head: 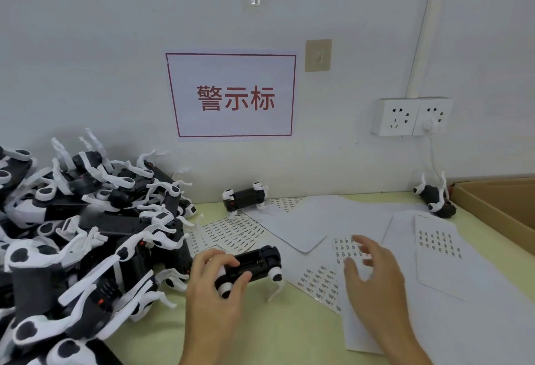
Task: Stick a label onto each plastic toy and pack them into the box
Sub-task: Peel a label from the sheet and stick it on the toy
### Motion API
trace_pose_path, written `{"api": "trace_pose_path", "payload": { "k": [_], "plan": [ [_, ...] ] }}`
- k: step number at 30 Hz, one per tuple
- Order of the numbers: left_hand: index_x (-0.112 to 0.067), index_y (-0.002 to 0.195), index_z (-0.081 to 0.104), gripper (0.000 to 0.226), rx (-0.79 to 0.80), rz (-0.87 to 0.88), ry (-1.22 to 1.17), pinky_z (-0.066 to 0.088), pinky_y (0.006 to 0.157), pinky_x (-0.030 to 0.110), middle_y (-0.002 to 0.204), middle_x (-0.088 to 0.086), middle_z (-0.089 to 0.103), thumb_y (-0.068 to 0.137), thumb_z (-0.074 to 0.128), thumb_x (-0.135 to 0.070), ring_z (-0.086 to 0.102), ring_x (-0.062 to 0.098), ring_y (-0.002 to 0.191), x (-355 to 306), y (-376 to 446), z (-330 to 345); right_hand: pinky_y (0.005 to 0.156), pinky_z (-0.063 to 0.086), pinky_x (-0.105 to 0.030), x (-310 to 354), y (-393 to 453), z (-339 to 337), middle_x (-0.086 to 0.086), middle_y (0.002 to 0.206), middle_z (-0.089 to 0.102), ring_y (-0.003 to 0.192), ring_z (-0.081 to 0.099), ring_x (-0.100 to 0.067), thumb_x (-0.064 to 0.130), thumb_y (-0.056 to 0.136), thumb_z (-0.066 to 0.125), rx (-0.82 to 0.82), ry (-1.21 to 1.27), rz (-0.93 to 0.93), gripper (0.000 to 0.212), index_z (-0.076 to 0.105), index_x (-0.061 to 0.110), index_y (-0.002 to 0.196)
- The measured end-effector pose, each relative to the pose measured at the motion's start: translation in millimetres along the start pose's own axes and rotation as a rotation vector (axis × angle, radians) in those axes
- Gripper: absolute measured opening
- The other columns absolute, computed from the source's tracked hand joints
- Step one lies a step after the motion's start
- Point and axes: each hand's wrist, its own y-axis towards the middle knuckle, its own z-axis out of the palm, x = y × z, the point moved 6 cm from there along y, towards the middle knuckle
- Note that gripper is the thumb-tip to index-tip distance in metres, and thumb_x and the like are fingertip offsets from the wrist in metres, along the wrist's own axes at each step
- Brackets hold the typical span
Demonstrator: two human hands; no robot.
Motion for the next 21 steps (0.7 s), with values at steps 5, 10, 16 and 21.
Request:
{"api": "trace_pose_path", "payload": {
  "k": [5,10,16,21],
  "plan": [
    [-0.02,0.095,0.071,0.015,-0.062,0.221,0.149,0.033,0.106,0.036,0.131,0.002,0.056,0.081,0.077,-0.021,0.045,0.029,0.135,-17,-4,-1,0.105,0.035,-0.045,-28,6,-11,-0.012,0.138,0.043,0.129,0.038,-0.031,0.051,0.087,0.065,0.097,-0.343,0.302,0.082,0.021,0.025,0.15],
    [-0.022,0.103,0.062,0.021,-0.122,0.528,0.269,0.033,0.108,0.049,0.125,0.012,0.065,0.083,0.059,-0.025,0.05,0.028,0.131,-52,-24,14,0.101,0.041,-0.044,-24,6,-7,-0.008,0.122,0.055,0.119,0.048,-0.028,0.03,0.085,0.074,0.1,-0.357,0.255,0.079,0.024,0.026,0.146],
    [-0.024,0.097,0.058,0.019,-0.031,0.653,0.154,0.044,0.092,0.036,0.097,0.004,0.07,0.079,0.06,-0.017,0.06,0.016,0.108,-73,-42,33,0.063,0.052,-0.02,-8,1,-3,0.006,0.097,0.072,0.076,0.069,-0.008,0.007,0.088,0.068,0.177,0.235,0.263,0.07,0.034,0.051,0.13],
    [-0.014,0.094,0.065,0.01,0.034,0.503,-0.075,0.051,0.066,0.024,0.088,-0.002,0.062,0.084,0.062,-0.012,0.059,0.007,0.077,-67,-33,31,0.087,0.057,-0.046,11,-15,16,0.003,0.1,0.077,0.089,0.074,-0.019,0.007,0.086,0.072,0.411,0.478,0.253,0.072,0.04,0.053,0.131]
  ]
}}
